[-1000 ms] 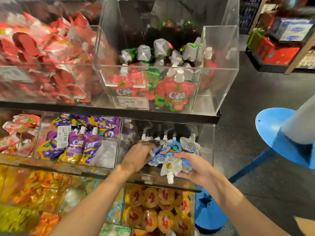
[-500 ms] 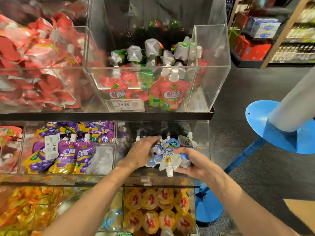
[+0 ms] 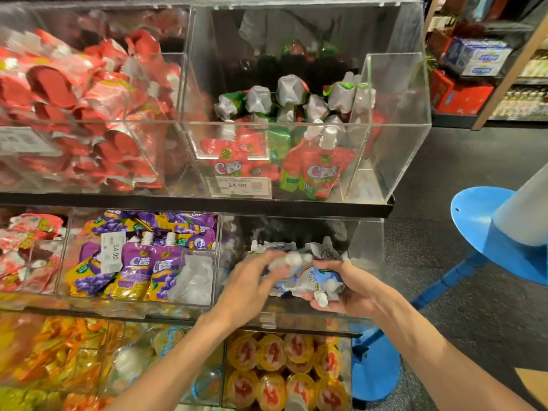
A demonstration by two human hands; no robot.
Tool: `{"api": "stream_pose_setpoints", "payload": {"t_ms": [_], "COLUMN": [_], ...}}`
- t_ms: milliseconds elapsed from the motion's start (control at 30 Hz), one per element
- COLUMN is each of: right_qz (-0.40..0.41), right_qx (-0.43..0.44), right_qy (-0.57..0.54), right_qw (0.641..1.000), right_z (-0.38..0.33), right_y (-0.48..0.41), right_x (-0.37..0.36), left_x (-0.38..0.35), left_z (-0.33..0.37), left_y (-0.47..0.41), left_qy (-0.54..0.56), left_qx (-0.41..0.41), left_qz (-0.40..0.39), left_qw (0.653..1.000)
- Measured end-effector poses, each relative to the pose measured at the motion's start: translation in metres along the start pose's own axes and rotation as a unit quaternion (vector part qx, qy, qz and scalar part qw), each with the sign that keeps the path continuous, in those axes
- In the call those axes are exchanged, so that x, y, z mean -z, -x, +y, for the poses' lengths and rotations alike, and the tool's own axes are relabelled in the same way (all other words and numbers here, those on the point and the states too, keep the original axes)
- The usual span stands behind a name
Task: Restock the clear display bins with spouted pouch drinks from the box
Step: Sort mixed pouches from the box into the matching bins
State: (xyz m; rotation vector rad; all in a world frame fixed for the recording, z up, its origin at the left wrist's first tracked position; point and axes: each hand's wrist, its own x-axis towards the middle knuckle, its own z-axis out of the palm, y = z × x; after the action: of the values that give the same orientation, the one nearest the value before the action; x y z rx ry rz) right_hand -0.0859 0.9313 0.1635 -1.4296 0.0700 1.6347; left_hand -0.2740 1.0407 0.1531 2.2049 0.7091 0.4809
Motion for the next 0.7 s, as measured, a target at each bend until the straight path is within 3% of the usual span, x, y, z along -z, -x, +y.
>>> {"api": "stream_pose_setpoints", "payload": {"t_ms": [100, 167, 300, 433, 600, 700], "right_qz": [0.012, 0.006, 0.000, 0.000, -0.010, -0.021], "right_qx": [-0.002, -0.002, -0.003, -0.001, 0.011, 0.017], "right_qy": [-0.027, -0.033, -0.046, -0.022, 0.023, 0.016], "right_qw": [1.000, 0.999, 0.999, 1.000, 1.000, 1.000], "right_z": [0.000, 0.000, 0.003, 0.004, 0.003, 0.004], "right_y": [-0.008, -0.011, -0.012, -0.002, 0.009, 0.010], "right_x": [0.001, 0.000, -0.005, -0.007, -0.001, 0.005], "left_x": [0.008, 0.007, -0.009, -0.015, -0.020, -0.015], "left_z": [-0.007, -0.007, -0.003, -0.024, -0.039, -0.037], "left_y": [-0.011, -0.024, -0.056, -0.080, -0.083, -0.088], "left_qy": [-0.049, -0.131, -0.308, -0.358, -0.472, -0.479], "left_qx": [0.129, 0.181, 0.209, 0.244, 0.145, 0.139], "left_qz": [0.062, 0.062, 0.014, -0.015, -0.014, -0.059], "left_qw": [0.989, 0.973, 0.928, 0.901, 0.869, 0.865]}}
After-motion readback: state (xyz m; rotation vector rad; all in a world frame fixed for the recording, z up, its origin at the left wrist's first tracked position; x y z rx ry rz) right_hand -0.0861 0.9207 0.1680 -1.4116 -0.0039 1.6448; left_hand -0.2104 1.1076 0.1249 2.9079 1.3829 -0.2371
